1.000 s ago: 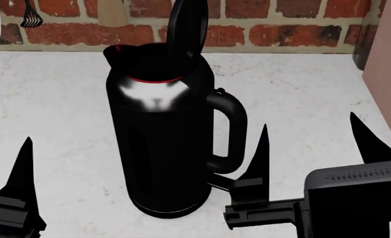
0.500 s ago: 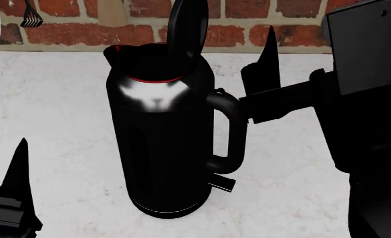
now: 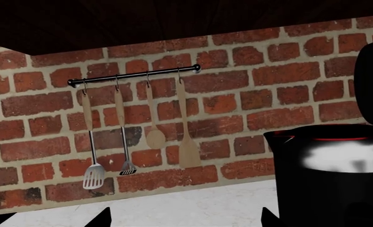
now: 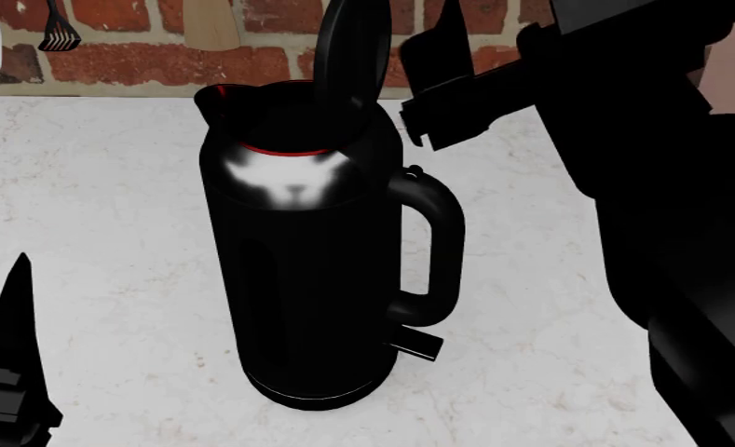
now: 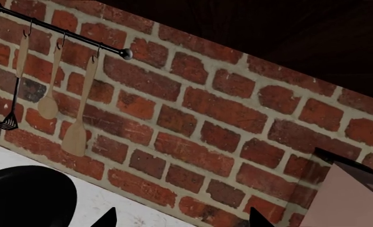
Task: Close the lid of the electric kettle.
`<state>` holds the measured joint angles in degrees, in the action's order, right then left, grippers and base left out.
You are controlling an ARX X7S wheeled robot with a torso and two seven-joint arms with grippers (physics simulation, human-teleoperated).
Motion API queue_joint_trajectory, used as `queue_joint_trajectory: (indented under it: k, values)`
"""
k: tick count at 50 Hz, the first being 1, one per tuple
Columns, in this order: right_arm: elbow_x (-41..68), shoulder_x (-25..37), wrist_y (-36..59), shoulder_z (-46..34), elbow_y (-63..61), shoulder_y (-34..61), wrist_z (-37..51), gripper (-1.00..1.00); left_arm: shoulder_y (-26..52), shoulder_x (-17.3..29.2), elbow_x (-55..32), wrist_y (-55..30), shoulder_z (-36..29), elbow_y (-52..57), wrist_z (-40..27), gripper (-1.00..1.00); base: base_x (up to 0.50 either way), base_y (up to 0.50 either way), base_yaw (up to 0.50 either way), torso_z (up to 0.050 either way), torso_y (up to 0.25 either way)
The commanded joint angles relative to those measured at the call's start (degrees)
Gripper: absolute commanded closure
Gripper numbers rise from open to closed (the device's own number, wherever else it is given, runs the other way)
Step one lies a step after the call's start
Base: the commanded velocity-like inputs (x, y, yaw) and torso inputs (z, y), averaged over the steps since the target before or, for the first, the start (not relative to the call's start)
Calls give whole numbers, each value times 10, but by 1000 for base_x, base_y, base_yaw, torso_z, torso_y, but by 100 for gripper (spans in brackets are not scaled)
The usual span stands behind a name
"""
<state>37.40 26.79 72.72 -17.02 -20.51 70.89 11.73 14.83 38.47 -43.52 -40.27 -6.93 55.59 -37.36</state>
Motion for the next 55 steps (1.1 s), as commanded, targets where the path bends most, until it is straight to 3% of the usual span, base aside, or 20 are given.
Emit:
queue_joint_trajectory:
  k: [1, 46, 55]
  values:
    - [-15, -10, -31, -34, 48, 15, -15, -100, -7, 5, -1, 6, 2, 2, -5, -100, 0, 0, 0, 0, 0]
    - [-53, -99, -103, -145, 183, 55, -55, -100, -63, 24, 25, 64, 24, -16, 0, -100, 0, 0, 0, 0, 0]
    - [-27, -75, -66, -102, 111, 44, -25, -100, -68, 24, 27, 71, 23, -20, 1, -100, 0, 0, 0, 0, 0]
